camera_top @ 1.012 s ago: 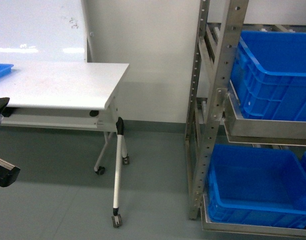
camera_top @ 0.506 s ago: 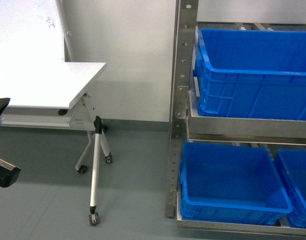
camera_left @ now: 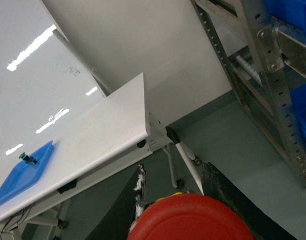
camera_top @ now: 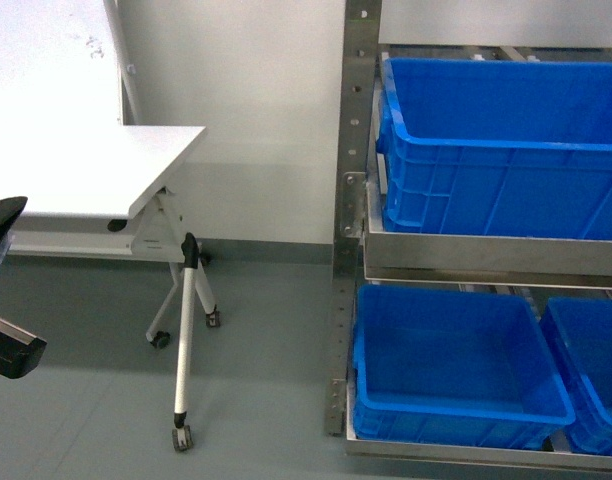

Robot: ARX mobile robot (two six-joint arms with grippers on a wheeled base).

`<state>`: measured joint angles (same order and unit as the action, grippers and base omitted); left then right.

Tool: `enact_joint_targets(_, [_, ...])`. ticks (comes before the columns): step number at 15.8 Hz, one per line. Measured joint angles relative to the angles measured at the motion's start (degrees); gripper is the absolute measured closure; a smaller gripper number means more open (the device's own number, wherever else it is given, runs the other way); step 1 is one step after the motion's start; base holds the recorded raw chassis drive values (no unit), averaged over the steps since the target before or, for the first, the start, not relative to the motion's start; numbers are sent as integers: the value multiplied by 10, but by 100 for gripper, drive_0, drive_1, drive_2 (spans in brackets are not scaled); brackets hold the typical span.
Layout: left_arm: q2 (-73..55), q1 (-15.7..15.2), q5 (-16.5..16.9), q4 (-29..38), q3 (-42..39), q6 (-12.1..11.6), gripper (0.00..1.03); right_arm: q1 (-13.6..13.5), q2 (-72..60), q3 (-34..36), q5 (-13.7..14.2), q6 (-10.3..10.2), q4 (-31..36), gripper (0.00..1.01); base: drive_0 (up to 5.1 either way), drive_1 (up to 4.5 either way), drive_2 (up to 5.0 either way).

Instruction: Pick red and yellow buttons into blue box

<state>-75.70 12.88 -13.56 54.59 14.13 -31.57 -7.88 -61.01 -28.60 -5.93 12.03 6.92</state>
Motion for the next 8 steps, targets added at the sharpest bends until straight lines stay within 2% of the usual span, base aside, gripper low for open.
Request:
enact_joint_targets(1, [0, -4, -5, -1, 0, 0, 74, 0, 0, 0, -2, 0, 0, 71, 0, 0, 0])
enact_joint_targets(4, [1, -3, -3, -1, 0, 0, 74, 0, 0, 0, -2, 0, 0, 71, 4, 390, -382])
enact_joint_targets(5, [1, -3, -3, 0, 0, 0, 74, 0, 0, 0, -2, 0, 0, 71, 278, 199, -507])
enact_joint_targets(8, [1, -6, -4, 0, 0, 0, 74, 0, 0, 0, -3, 0, 2, 71, 441, -20, -420])
